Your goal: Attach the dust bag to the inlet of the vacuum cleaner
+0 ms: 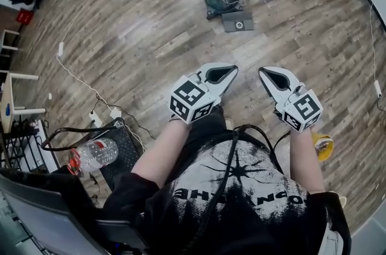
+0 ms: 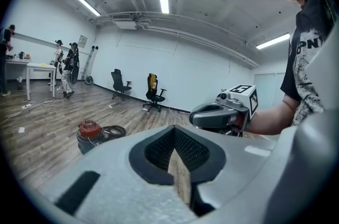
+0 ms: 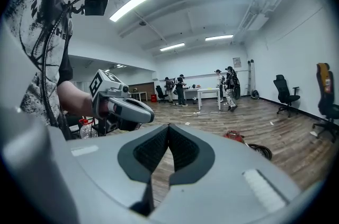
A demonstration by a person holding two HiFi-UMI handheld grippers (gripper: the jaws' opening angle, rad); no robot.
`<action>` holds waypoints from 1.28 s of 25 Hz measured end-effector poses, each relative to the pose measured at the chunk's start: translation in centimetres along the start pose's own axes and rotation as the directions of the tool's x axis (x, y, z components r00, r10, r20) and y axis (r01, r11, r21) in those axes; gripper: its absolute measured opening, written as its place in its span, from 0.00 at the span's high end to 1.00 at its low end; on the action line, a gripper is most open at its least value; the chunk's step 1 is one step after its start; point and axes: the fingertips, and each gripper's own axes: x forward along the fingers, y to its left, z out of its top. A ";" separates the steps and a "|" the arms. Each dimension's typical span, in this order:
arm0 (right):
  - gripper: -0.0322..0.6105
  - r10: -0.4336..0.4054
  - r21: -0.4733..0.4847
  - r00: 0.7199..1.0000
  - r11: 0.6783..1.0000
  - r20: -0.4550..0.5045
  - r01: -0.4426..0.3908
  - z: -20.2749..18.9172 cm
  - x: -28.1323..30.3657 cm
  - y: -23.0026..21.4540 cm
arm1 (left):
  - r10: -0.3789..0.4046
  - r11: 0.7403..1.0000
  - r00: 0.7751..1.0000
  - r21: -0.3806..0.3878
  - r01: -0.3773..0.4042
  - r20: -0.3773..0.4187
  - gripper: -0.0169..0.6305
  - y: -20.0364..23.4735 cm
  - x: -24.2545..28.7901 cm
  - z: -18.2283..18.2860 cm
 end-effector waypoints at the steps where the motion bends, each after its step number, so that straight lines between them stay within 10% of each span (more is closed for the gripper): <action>1: 0.94 -0.005 0.004 1.000 1.000 -0.001 0.005 0.0 0.5 -0.9 | -0.005 1.000 1.000 -0.004 0.005 -0.001 0.97 0.9 0.5 0.2; 19: 0.94 -0.136 -0.029 0.991 0.990 -0.004 0.136 5.2 13.4 -20.0 | -0.168 0.984 0.985 0.053 0.171 -0.045 0.97 20.2 13.8 9.2; 32: 0.94 -0.158 -0.035 0.987 0.987 -0.040 0.156 6.4 15.9 -29.1 | -0.189 0.981 0.981 0.036 0.190 -0.037 0.97 26.0 20.2 11.7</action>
